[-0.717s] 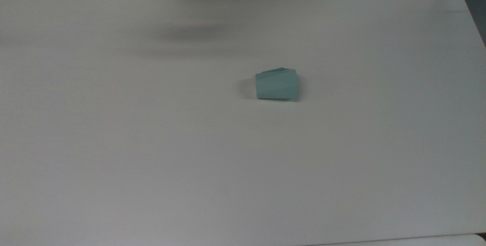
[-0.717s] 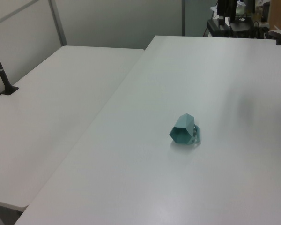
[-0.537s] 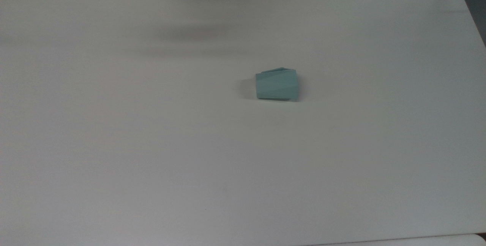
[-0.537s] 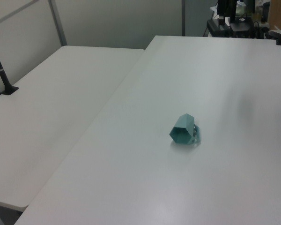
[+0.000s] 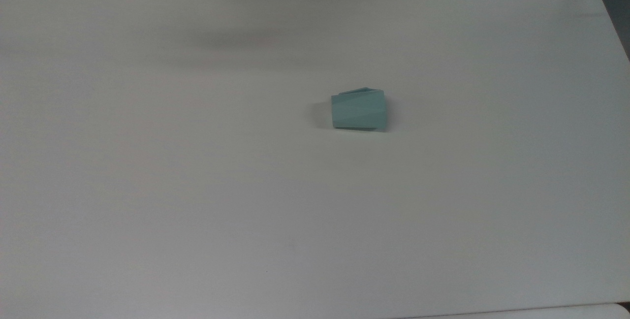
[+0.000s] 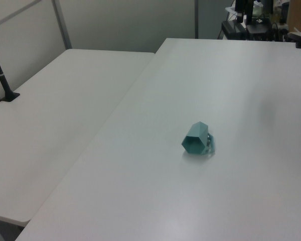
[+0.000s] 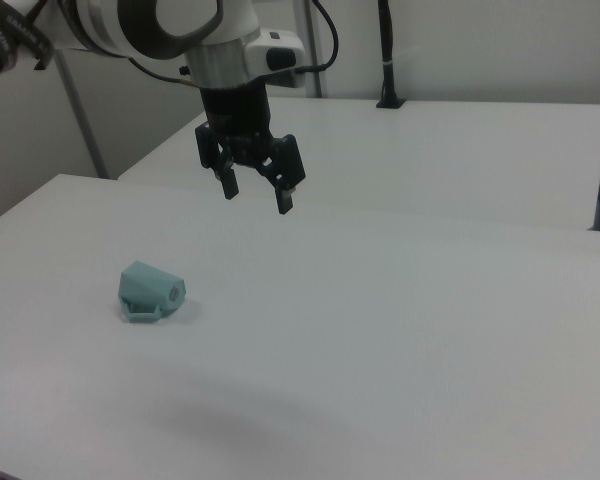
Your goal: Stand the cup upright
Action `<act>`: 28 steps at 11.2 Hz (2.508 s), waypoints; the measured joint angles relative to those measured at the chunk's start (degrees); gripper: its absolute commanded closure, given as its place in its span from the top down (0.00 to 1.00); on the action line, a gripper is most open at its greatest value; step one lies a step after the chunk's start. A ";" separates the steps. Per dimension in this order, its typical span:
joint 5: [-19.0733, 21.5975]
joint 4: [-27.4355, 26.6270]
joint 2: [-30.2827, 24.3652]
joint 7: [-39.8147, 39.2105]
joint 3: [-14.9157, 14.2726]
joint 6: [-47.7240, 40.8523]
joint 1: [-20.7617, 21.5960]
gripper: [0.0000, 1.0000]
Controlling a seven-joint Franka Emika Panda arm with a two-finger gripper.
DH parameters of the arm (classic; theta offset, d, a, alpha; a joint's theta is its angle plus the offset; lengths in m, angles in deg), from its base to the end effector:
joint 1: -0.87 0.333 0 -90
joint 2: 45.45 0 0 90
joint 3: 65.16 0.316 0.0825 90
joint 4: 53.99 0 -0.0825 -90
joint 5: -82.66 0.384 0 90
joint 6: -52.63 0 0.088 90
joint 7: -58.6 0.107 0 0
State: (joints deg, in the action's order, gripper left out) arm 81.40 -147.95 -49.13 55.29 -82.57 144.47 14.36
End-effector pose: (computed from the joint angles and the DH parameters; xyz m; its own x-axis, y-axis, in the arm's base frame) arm 0.5364 -0.0444 0.6280 0.9997 -0.0098 0.0241 -0.0099 -0.9999 0.0042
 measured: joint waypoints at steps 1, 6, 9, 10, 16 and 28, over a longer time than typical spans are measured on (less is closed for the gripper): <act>0.48 -0.01 0.00 0.00 0.08 0.00 0.07 1.00; 0.59 1.34 0.55 6.41 1.82 0.00 6.60 1.00; -4.86 5.72 5.10 17.34 2.33 0.01 17.24 1.00; -6.96 6.71 6.79 20.47 2.42 0.01 20.27 1.00; -15.89 14.58 20.14 37.92 2.52 0.16 34.90 1.00; -34.29 19.43 36.97 47.21 6.22 0.16 43.99 1.00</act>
State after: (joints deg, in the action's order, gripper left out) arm 47.11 -128.52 -12.16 102.50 -76.35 144.63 58.35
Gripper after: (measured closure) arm 0.000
